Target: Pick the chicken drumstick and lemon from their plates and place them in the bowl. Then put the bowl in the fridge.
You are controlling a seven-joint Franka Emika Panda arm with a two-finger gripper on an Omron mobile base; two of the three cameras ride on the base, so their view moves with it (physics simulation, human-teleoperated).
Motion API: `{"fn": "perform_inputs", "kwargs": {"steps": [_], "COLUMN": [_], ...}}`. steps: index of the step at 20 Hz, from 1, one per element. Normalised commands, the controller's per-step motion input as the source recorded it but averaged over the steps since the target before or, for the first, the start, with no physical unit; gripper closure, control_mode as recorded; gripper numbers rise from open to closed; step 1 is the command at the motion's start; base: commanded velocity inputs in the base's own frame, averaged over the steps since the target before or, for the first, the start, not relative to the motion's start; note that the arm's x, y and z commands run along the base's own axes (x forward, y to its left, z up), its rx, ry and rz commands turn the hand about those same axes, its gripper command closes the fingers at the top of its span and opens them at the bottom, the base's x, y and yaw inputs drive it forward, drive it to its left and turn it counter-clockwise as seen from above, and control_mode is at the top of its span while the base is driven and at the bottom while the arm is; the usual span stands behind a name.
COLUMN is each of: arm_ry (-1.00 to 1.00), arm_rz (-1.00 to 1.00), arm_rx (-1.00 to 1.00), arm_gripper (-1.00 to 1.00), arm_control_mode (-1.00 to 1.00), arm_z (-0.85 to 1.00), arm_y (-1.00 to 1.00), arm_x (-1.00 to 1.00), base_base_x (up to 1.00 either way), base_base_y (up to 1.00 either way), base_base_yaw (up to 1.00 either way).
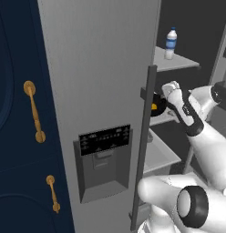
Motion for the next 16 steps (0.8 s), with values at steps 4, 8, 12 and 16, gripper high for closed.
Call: {"fn": "perform_inputs", "kwargs": {"steps": [4, 8, 12, 16], "arm_ry": [-0.36, -0.31, -0.14, -0.04], "arm_rz": [-0.04, -0.15, -0.18, -0.13], "arm_rx": [-0.21, -0.16, -0.05, -0.02], "arm_gripper": [-1.0, -1.0, -1.0, -1.0], "arm_control_mode": [-1.0, -1.0, -1.0, -1.0], "arm_z": [0.27, 0.55, 0.8, 0.95], "arm_y": [0.91, 0.58, 0.06, 0.0], "arm_x": [-0.84, -0.88, -1.0, -1.0], "base_base_x": [0.0, 0.0, 0.0, 0.0], "base_base_y": [0.0, 0.0, 0.0, 0.0], "base_base_yaw": [0.0, 0.0, 0.0, 0.0]}}
